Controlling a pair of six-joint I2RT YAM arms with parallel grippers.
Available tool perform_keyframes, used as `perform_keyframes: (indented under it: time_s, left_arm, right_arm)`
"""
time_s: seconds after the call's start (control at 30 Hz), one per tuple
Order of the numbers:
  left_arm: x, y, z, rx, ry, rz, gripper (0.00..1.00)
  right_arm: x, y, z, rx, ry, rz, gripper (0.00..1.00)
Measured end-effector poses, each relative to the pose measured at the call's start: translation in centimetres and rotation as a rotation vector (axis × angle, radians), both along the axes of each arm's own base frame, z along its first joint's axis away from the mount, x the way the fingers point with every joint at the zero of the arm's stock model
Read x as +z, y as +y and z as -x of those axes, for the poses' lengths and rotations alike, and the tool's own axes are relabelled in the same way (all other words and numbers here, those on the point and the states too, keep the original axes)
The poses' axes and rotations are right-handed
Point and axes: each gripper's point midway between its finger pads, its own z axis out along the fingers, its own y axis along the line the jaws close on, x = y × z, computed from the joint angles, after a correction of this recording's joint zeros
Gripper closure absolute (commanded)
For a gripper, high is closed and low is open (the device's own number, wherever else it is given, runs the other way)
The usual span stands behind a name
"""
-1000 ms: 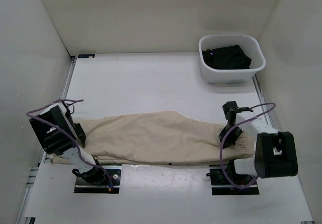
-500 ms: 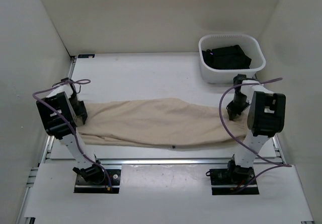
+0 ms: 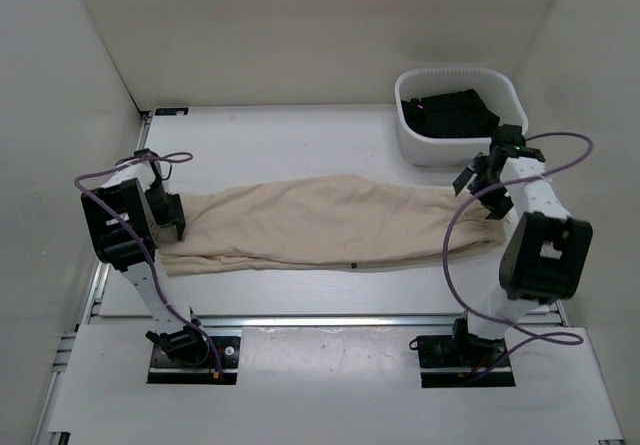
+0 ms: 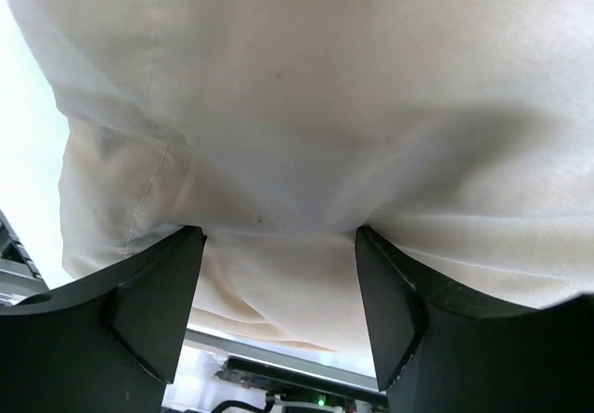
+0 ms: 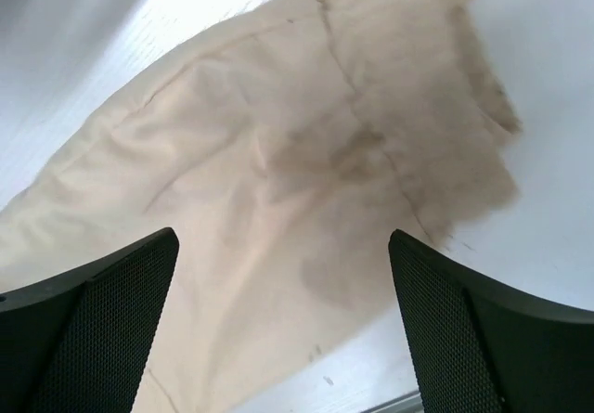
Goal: Fold and stack the trousers
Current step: Fold the trousers
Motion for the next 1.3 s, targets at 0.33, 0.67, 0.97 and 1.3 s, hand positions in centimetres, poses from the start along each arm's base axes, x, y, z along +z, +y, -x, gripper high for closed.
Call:
perform_keyframes:
  time_s: [0.33, 0.67, 0.97, 1.3]
  left_arm:
    - [-0.1, -0.9, 1.2, 0.000, 0.021, 0.034, 0.22]
    - [-0.2, -1.1, 2.0, 0.000, 0.037, 0.040, 0.22]
    - [-0.1, -1.3, 2.5, 0.000, 0.055, 0.044, 0.22]
    - [0.0, -3.4, 2.0, -0.089, 0.074, 0.027, 0.22]
  right_arm:
    - [-0.8, -4.8, 4.0, -0.230, 0.010, -0.016, 0.01]
    - [-7.7, -4.7, 5.5, -0.374, 0.117, -0.204, 1.00]
    - [-6.3, -4.5, 5.0, -0.307, 0.074, -0.105, 1.00]
    - [12.3, 20.2, -2.6, 0.437, -0.386, 0.324, 1.00]
